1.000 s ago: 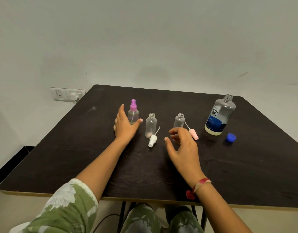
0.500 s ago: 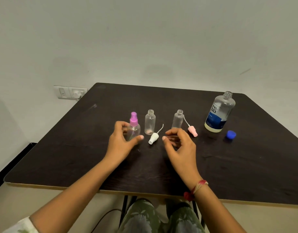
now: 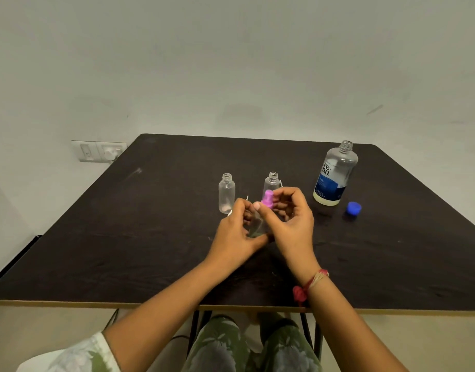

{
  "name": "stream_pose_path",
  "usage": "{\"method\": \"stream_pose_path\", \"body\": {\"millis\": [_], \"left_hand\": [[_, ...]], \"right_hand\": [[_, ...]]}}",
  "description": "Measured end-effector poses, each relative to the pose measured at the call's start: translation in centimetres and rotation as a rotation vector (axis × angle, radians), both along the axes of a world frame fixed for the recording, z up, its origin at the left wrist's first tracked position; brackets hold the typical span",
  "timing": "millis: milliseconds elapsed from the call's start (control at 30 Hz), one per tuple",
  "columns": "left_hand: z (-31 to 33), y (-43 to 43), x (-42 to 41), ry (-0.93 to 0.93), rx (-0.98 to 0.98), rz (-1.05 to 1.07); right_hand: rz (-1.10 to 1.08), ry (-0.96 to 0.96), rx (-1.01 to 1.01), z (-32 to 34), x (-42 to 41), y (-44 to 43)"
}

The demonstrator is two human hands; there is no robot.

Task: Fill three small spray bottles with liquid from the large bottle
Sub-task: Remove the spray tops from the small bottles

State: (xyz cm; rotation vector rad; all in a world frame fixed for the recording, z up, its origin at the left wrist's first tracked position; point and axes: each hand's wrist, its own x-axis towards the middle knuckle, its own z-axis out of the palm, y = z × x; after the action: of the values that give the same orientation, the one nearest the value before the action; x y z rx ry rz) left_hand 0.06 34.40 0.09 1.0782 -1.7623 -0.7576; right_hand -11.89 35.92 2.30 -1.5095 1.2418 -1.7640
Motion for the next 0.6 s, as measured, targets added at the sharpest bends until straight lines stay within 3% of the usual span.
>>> {"method": "stream_pose_path", "body": {"millis": [333, 600], "left_hand": [[-0.6, -0.6, -0.1, -0.113, 0.009, 0.075], [-1.1, -1.0, -0.1, -0.118, 0.002, 0.052]], "right_hand": [[0.021, -0.023, 0.021, -0.8, 0.0, -1.6], [0.078, 0.125, -0.041, -1.7, -0.5, -1.2]]}}
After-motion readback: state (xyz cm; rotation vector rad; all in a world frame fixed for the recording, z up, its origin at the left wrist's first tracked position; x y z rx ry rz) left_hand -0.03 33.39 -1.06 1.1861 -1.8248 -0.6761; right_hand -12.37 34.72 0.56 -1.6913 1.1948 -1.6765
